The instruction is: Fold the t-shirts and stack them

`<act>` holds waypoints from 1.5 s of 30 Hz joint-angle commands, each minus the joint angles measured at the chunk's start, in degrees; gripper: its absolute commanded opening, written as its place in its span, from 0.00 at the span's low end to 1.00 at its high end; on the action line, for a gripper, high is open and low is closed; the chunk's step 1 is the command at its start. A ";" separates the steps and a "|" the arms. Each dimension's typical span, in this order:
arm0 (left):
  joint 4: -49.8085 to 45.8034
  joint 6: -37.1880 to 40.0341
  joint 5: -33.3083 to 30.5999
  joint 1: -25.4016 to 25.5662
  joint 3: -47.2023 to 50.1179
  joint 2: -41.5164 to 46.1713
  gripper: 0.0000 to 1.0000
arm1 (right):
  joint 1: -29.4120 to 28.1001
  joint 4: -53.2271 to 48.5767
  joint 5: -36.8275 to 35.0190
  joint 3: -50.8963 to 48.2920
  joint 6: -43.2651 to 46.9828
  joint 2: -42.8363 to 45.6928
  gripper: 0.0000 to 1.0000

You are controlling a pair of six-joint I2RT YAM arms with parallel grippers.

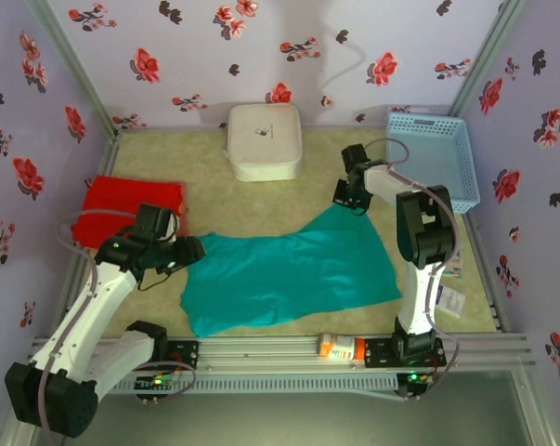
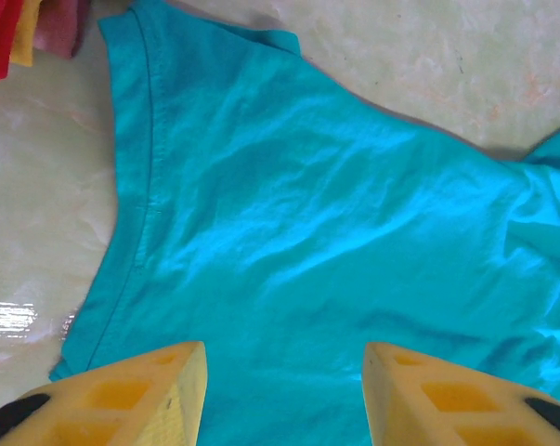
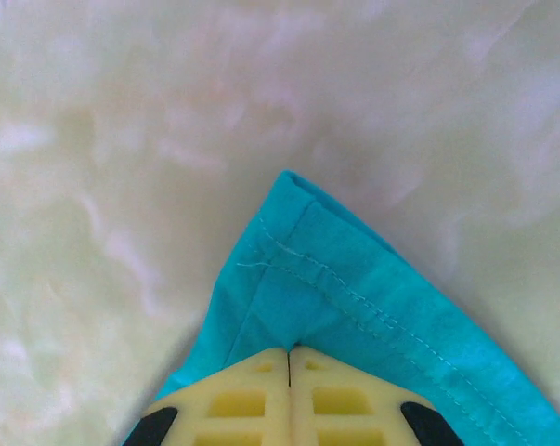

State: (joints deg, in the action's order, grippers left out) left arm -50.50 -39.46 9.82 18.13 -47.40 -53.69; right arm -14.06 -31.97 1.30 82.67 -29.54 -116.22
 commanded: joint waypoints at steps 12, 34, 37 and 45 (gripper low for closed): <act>8.79 5.93 -5.98 -1.99 -7.90 -14.80 0.47 | 7.47 12.19 -5.09 -0.25 -8.89 7.31 0.13; 14.65 9.28 3.55 -7.36 -29.50 -53.16 0.59 | -0.71 6.31 5.67 -26.75 -5.67 28.71 0.88; 16.11 8.25 4.85 -5.85 -28.90 -55.37 0.58 | -2.00 6.13 3.98 -32.07 -8.47 32.26 0.87; 19.42 6.25 7.20 -1.77 -27.34 -58.51 0.56 | -2.81 9.74 3.63 -41.73 -11.91 34.17 0.86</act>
State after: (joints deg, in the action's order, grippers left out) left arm -32.69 -31.73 14.55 15.46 -75.53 -111.85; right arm -16.56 -23.94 6.39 42.63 -38.92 -82.89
